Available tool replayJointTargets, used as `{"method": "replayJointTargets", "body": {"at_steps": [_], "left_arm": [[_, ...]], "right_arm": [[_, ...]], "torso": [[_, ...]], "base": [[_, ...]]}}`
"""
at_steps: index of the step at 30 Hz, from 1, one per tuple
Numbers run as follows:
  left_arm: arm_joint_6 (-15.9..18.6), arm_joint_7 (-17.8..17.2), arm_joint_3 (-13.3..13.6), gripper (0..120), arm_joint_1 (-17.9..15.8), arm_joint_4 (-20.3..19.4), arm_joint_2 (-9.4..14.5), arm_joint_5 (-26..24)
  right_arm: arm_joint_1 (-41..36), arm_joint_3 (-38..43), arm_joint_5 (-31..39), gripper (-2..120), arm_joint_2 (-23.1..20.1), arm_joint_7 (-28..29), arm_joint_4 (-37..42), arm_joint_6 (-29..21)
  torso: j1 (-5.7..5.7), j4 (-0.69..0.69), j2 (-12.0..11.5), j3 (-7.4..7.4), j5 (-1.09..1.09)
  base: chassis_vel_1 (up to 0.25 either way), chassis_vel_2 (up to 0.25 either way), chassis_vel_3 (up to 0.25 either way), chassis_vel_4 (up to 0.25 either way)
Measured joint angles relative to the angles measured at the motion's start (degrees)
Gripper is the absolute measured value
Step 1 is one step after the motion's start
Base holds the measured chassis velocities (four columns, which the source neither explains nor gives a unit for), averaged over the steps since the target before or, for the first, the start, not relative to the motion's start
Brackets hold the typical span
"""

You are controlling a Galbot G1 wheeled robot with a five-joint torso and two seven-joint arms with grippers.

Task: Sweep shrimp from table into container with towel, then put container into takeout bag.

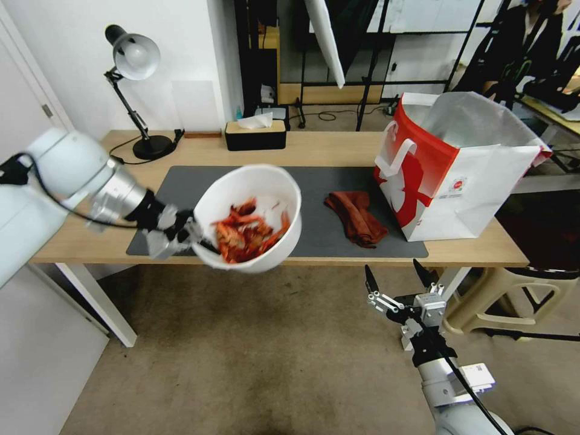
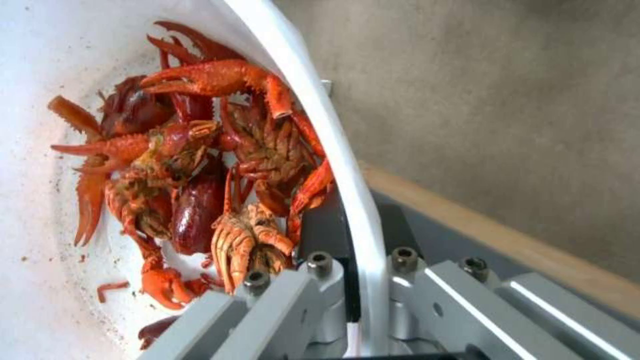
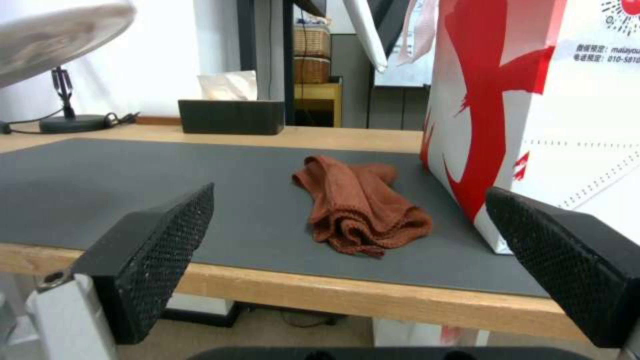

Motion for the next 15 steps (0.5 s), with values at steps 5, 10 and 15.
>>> {"method": "replayJointTargets", "body": {"at_steps": [5,10,15], "left_arm": [[0.51,-0.11,3.06,0,-3.04,1.65,-3.23,0.37],[1.45,-0.54,7.33,0,-7.18,3.89,-6.83,0.48],[1.55,-0.59,9.34,0,-10.96,8.97,-11.89,0.79]], "right_arm": [[-0.1,-0.08,-0.36,100,0.37,-0.09,0.0,0.0],[-0.08,-0.24,-0.58,100,0.96,-0.21,-0.01,-0.01],[-0.11,-0.23,-0.85,100,1.57,-0.33,-0.28,-0.01]], "torso": [[0.0,0.02,0.0,0.0,0.0],[0.0,0.03,0.0,0.0,0.0],[0.0,0.02,0.0,0.0,0.01]], "base": [[0.0,0.0,0.0,0.0],[0.0,0.0,0.0,0.0],[0.0,0.0,0.0,0.0]]}}
